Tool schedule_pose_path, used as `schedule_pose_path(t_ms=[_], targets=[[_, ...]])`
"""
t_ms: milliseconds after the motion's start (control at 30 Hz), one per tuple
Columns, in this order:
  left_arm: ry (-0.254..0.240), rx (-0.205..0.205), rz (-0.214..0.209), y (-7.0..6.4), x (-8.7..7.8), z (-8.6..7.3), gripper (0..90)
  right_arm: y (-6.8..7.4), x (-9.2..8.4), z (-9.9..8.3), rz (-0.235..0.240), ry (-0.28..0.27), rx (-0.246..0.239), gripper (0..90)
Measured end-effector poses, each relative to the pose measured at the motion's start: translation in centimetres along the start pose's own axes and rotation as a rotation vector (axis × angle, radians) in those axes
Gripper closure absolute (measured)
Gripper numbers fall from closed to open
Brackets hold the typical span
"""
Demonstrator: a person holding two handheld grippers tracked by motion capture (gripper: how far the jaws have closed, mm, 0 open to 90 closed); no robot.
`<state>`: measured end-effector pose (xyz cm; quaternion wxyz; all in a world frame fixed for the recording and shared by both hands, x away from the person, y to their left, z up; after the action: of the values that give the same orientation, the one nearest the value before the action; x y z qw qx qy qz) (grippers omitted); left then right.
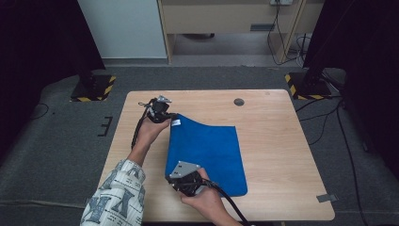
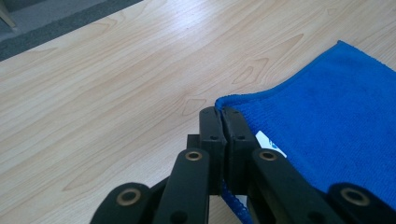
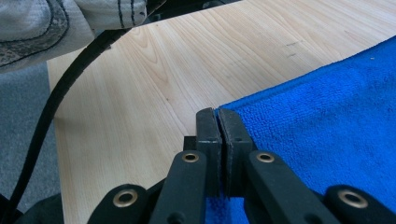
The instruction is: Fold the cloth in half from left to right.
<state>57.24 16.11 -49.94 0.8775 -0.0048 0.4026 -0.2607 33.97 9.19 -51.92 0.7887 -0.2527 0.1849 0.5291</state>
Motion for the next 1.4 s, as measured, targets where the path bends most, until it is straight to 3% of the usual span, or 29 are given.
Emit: schedule_pose_path(t_ms=[600,967,1067,1400], targets=[[-0.012,-0.024,0.026,2.5,-1.7,-0.4,87.9,0.5,1.2,1.8,-0.016,-0.017,0.000,88.2],[-0.032,-0.045,0.034,4.1,-3.3,-0.5,87.9,1.2,2.4,3.9,-0.003,-0.046,-0.002,88.2],[-0.045,-0.065,0.043,4.8,-3.9,-0.5,87.9,1.2,2.9,5.0,0.005,-0.072,0.017,88.2],[-0.055,-0.077,0.042,5.2,-4.5,-0.3,87.8,1.4,3.2,6.0,0.011,-0.084,0.017,88.1]])
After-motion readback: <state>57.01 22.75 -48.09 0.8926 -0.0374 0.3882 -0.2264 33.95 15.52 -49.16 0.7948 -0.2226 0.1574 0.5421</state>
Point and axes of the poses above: each handheld gripper's, and its own axes: x roughly forward along the jaws, z roughly out of its top, y roughly to its left, the point moved 8 cm from there along x, roughly forward along the jaws, and after that the axes turned 15 degrees about -x, right-handed, at the moved point
